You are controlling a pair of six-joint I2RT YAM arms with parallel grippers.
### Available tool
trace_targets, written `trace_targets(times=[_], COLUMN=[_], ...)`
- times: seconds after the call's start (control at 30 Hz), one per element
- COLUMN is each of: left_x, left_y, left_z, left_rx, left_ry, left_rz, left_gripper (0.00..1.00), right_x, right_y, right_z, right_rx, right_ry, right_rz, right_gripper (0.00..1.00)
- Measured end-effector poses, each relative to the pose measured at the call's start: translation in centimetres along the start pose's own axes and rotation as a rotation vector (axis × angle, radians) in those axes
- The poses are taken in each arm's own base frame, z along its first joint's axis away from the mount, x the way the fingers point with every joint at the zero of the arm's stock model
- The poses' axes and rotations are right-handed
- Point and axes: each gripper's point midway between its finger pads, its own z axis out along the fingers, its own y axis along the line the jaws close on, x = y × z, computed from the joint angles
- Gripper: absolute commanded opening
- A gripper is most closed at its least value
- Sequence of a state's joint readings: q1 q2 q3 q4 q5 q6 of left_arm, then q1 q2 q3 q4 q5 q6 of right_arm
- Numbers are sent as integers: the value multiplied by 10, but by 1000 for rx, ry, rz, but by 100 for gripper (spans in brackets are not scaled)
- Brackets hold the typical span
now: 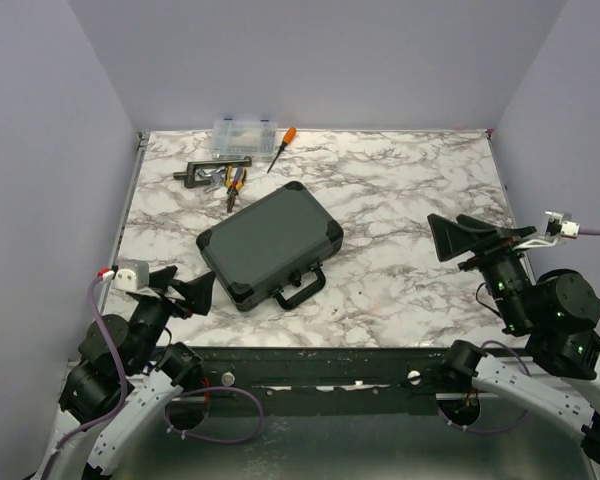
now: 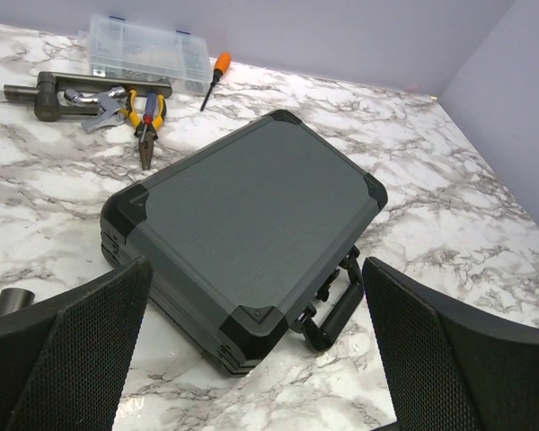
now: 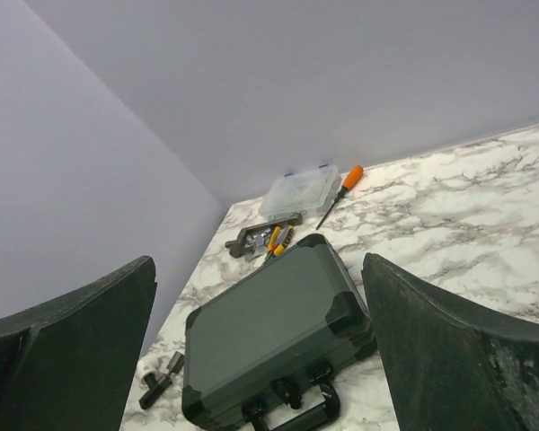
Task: Pack up texas hold em set
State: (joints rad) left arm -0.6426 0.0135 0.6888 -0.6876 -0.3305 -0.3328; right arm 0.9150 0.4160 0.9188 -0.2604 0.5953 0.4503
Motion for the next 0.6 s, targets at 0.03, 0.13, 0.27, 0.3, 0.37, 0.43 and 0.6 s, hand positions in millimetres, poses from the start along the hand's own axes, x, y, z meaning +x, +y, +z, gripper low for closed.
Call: trace_targets(times=[0.03,0.13,0.27,0.3,0.37,0.43,0.6], left_x=[0,1,1,1,2,2,3], left_y=[0,0,0,0,0,0,1], left_z=[0,0,0,0,1,1,1], left_rx=[0,-1,-1,-1,-1,-2,-2], left_ry=[1,2,3,3,4,5,6], left_rz=[0,1,1,1,2,2,3], left_gripper=[99,99,99,99,99,99,99], right_x=[2,7,10,11,14,16,27], right_y=[-2,-5,-7,-7,-8,-9,-10], right_z=[-1,-3,-2,-2,-1,-1,6], right_rx=[0,3,6,7,8,9,24], right_ry=[2,8,14,15,19,22,45], right_rz=[-1,-8,-21,-24,-29,-34,-56], right_gripper=[100,100,100,100,100,100,100])
